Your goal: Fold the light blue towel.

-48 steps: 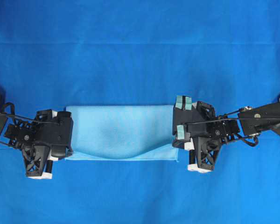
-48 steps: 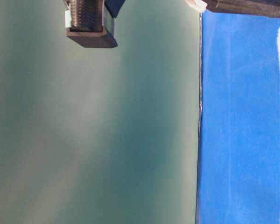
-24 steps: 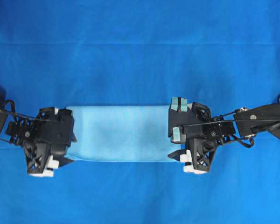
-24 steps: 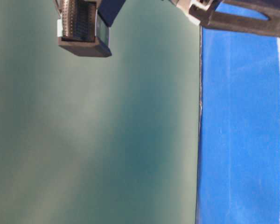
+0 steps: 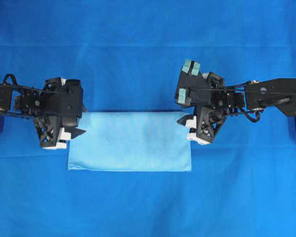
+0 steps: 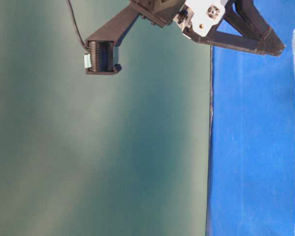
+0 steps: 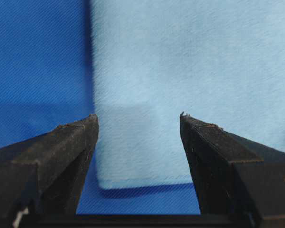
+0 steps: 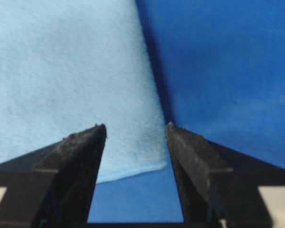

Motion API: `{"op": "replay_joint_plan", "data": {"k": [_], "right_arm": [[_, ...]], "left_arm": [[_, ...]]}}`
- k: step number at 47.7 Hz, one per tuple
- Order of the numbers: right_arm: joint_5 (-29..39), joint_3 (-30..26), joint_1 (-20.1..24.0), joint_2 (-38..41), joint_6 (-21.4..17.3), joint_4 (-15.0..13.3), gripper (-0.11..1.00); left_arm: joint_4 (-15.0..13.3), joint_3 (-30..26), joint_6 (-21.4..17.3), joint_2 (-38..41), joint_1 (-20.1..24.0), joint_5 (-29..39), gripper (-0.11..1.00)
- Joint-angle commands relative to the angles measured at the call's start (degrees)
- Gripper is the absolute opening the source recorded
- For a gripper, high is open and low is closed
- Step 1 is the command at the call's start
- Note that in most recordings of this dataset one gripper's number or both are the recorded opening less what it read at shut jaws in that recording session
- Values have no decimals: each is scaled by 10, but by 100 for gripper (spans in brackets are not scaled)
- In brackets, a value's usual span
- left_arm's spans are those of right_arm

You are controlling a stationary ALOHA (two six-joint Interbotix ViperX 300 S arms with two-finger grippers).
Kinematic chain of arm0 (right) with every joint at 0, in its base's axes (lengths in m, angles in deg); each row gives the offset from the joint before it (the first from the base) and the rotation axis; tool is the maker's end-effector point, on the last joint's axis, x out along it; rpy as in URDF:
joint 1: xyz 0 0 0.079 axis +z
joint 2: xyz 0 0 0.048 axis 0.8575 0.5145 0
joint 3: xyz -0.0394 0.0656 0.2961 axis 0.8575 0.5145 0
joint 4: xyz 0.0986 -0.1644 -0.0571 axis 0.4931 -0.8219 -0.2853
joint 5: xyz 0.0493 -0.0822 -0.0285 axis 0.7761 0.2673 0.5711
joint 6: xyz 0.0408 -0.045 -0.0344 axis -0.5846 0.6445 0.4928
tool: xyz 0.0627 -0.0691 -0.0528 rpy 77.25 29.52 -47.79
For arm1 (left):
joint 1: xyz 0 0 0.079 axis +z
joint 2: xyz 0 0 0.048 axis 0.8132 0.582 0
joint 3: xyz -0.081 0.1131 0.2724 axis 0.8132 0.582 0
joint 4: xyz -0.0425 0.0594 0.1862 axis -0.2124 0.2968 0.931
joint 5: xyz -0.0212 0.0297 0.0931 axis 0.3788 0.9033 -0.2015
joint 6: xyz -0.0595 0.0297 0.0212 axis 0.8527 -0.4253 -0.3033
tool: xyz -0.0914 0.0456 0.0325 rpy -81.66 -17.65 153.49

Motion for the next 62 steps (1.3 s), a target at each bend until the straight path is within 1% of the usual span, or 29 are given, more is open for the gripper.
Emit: {"op": "replay_joint_plan", "data": {"k": [1,10,18,23,30,34,37,40,42,43,48,49,50,62], "right_arm": [[-3,-5,-8,-2,1,-7,58],[-6,-4,-18,21,1,-10,58],[-19,-3,-21,48,1,-10,58],[-20,-3,-22,56,-1,-10,58],[-19,-3,-22,57,-1,-10,58],[-19,-2,-22,57,-1,-10,58],[-18,-3,-22,56,1,-10,57],[-18,-2,-22,56,2,-10,52],[-18,-3,-22,56,4,-10,45],[-18,-2,-22,56,4,-10,40],[-17,-2,-21,56,6,-10,8],[-17,-2,-21,56,6,-10,3],[-17,-2,-21,56,7,-10,1],[-17,-5,-22,54,5,-10,1]], "left_arm": [[1,-2,-1,-1,11,-4,66],[1,14,-4,18,29,-26,66],[1,36,-8,33,36,-69,66],[1,41,-8,40,37,-76,66],[1,40,-8,41,39,-76,62],[1,40,-9,43,41,-75,56],[1,40,-10,43,41,-70,49],[1,38,-10,44,41,-56,40],[1,36,-10,44,41,-49,32],[1,36,-10,44,42,-46,28],[1,35,-9,46,41,-33,9],[1,34,-9,45,41,-32,6],[1,34,-9,45,41,-31,3],[1,26,-9,42,41,-25,3]]}}
